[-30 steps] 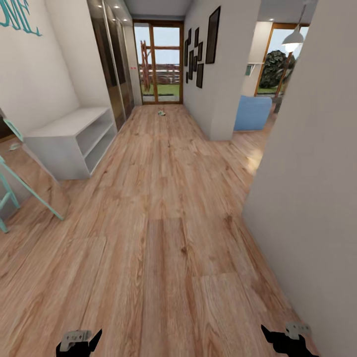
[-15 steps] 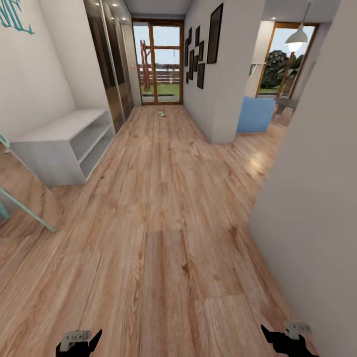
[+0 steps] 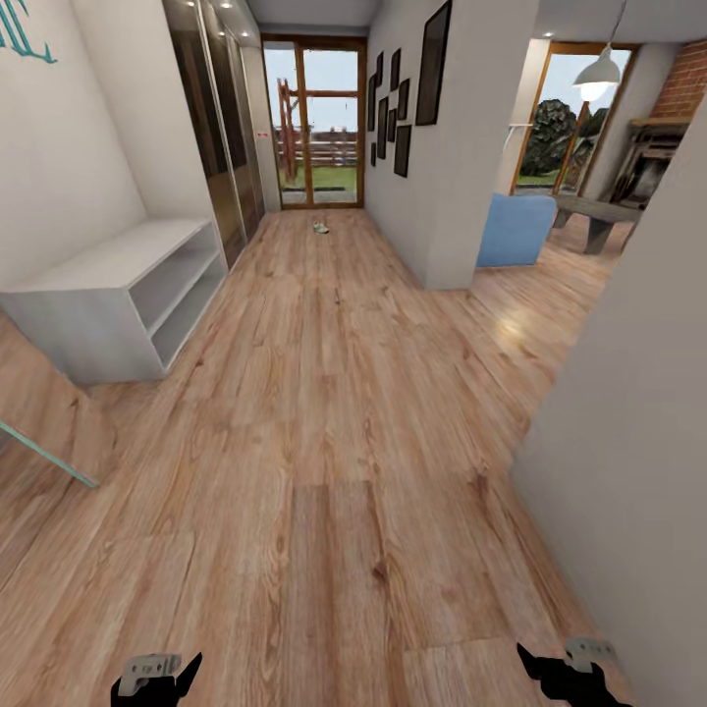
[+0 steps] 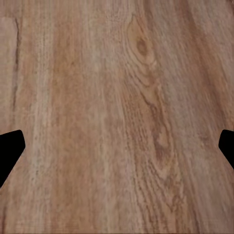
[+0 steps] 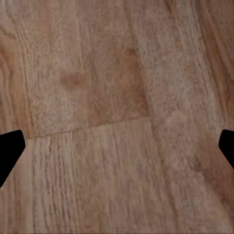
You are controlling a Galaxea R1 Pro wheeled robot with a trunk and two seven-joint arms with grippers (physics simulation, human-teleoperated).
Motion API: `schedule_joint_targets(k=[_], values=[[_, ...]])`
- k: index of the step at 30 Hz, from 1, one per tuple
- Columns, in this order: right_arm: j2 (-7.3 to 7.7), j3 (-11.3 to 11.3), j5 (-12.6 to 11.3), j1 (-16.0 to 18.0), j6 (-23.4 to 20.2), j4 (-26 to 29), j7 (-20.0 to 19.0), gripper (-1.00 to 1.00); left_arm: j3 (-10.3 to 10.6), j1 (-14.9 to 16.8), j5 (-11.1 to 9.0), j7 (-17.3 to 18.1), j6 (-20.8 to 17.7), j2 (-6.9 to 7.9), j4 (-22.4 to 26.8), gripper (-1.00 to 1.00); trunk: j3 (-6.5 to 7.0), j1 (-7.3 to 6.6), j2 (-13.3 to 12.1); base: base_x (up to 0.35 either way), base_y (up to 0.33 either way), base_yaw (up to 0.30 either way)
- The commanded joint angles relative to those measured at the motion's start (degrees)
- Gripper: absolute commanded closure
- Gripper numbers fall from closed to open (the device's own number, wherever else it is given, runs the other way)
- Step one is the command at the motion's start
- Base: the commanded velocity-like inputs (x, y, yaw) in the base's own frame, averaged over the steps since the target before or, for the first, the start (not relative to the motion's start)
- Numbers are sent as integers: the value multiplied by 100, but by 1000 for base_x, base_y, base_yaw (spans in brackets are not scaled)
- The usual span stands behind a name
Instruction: Pick up the two gym shoes and the two sandals from the corridor floor and place them onto the hallstand (shoe rack) in the corridor, making sure they are on the rack and not on the floor. Arrange them so the two gym shoes are next to each other and the two sandals are next to each other.
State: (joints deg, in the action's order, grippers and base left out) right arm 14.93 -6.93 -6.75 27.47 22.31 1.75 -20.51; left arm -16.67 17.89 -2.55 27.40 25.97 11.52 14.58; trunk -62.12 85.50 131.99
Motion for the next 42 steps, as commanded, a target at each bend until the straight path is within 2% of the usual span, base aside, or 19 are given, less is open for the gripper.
schedule_joint_targets(k=[1, 6, 10, 16, 22, 42], values=[[0, -24, -54, 4, 3, -8, -63, -100, -30, 4, -27, 55, -4, -1, -7, -100, -5, 3, 2, 340, 87, 0], [-137, -20, -13, -10, 0, -12, -68, -100, -30, 4, -27, 55, -4, -1, -8, -100, -5, 3, 2, 340, 83, 0], [-416, -19, -16, -229, -6, -13, -57, -100, -30, 4, -27, 55, -4, -6, -8, -100, -5, 3, 2, 340, 81, 0], [-746, -19, -19, -428, -5, -12, -36, -100, -30, 4, -27, 55, -4, -9, -8, -100, -5, 3, 2, 340, 78, 0], [-947, -19, -11, -467, -8, -16, -40, -100, -30, 4, -27, 55, -4, -7, -8, -100, -5, 3, 2, 340, 67, 0], [-965, -19, -10, -471, -8, -17, -41, -100, -37, 4, -35, 53, 0, 6, 0, -100, -5, 3, 2, 340, 3, 0]])
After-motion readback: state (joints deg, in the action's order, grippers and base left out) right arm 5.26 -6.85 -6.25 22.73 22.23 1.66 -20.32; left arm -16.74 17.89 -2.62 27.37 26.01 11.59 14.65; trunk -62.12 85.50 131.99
